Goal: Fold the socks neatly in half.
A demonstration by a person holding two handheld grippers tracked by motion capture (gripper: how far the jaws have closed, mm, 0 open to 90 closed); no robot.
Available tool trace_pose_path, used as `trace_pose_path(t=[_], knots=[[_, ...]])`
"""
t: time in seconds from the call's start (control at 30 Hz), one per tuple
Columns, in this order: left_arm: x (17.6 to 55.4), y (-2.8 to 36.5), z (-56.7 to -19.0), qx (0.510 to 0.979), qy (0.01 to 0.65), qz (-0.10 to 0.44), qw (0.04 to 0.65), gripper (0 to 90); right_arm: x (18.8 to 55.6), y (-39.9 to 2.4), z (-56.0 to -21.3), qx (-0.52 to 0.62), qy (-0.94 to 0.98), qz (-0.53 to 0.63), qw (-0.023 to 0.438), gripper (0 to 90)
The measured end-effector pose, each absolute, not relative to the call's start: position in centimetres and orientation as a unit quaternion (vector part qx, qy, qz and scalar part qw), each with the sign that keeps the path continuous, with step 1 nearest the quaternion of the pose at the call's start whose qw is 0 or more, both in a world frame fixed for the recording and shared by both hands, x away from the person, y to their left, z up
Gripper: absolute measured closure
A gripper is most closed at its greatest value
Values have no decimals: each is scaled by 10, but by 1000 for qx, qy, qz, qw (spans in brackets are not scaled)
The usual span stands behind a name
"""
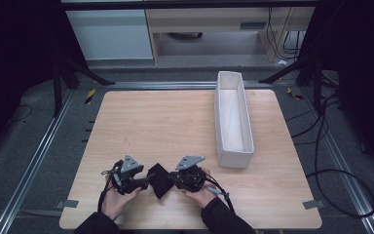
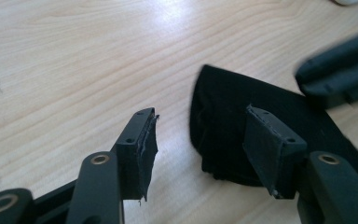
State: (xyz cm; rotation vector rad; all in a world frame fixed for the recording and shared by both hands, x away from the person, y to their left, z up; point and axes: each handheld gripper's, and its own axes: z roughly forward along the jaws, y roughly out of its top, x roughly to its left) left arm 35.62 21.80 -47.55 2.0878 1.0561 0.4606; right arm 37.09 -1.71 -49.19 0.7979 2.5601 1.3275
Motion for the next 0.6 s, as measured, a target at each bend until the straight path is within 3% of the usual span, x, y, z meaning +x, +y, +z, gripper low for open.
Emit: trace_pose_path(t=[0.2,0.37,0.6], knots=[[361,212,-472,812,410,199,364,427,360,-13,-493,252,858,444,53,769],[350,217,-462,805,409,193,383,417,362,-17,-484,257,847,460,66,753],[323,212,-461,820,394,180,374,398,380,-20,-467,270,818,498,95,806]])
